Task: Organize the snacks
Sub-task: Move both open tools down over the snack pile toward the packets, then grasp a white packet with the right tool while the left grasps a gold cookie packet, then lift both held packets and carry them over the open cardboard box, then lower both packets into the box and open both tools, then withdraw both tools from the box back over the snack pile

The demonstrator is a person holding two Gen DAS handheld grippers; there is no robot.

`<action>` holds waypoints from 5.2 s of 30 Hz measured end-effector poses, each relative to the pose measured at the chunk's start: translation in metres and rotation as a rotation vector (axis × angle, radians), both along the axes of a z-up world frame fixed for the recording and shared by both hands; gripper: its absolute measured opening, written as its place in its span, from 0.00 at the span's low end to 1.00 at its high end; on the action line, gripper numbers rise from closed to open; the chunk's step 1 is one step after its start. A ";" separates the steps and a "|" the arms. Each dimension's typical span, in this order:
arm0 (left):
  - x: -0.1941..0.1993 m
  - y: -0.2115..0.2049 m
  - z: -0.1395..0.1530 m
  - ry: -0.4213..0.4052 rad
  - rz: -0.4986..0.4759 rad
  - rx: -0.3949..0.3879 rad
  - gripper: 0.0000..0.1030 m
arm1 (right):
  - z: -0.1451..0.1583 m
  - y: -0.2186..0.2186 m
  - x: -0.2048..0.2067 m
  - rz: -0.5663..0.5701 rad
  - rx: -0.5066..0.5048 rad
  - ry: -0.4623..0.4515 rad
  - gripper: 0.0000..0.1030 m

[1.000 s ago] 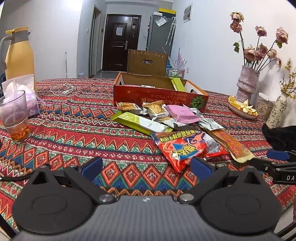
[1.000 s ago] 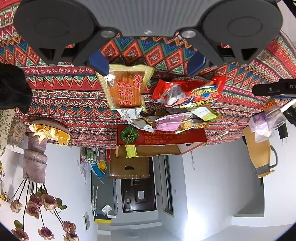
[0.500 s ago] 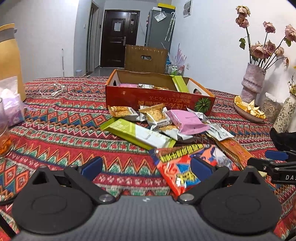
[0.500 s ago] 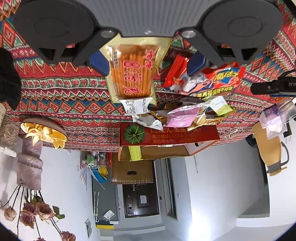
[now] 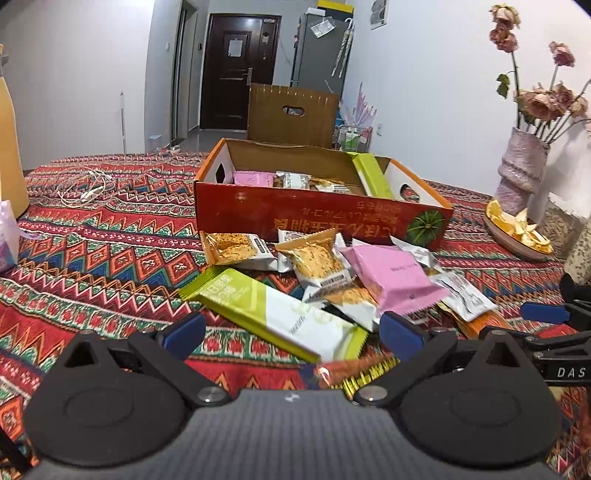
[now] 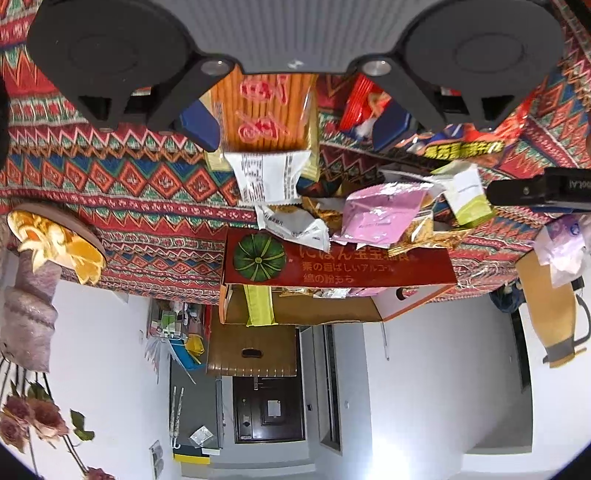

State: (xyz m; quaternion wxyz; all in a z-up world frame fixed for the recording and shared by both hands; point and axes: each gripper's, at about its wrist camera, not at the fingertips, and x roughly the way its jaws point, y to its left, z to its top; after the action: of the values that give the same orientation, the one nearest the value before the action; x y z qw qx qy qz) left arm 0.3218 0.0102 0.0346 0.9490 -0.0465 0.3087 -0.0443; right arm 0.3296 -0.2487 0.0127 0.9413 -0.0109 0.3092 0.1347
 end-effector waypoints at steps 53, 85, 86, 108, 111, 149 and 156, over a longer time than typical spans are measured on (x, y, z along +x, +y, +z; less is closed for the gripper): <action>-0.019 0.015 0.028 -0.033 -0.033 -0.119 0.31 | 0.033 -0.015 -0.013 0.008 0.041 -0.052 0.38; -0.067 0.041 0.054 -0.136 -0.069 -0.118 0.31 | 0.073 0.063 -0.062 0.151 0.066 -0.143 0.38; -0.060 0.042 0.053 -0.131 -0.070 -0.120 0.31 | 0.073 0.066 -0.055 0.155 0.066 -0.142 0.38; 0.131 0.066 0.054 -0.072 -0.119 -0.133 0.31 | 0.074 0.109 0.137 0.192 0.112 -0.075 0.38; 0.159 0.070 0.047 -0.048 -0.122 -0.139 0.31 | 0.066 0.115 0.164 0.189 0.114 -0.048 0.38; 0.141 0.082 0.062 -0.083 -0.074 -0.053 0.74 | 0.061 0.105 0.198 0.108 0.141 0.053 0.60; 0.091 0.074 0.079 -0.099 -0.051 -0.037 0.83 | 0.091 0.063 0.141 0.036 0.073 -0.012 0.77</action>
State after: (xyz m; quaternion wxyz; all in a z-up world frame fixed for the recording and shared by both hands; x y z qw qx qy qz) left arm 0.4126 0.0846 0.1133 0.9607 -0.0538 0.2615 -0.0761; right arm 0.4702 -0.1852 0.1034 0.9404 0.0173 0.2980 0.1629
